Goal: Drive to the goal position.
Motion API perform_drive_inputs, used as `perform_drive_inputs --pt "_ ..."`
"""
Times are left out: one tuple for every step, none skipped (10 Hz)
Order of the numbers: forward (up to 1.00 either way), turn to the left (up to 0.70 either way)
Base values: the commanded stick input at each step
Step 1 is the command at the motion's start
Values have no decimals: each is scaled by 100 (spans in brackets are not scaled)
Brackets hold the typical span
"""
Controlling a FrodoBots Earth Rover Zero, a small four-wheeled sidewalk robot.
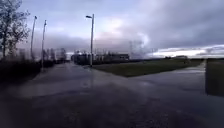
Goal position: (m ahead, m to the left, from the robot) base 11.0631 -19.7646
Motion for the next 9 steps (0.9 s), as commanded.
perform_drive_inputs --pt "70 -27" --pt "70 -27" --pt "70 -27" --pt "70 -27" --pt "70 -27" --pt "70 -27" --pt "70 -27" --pt "70 -27" --pt "70 -27"
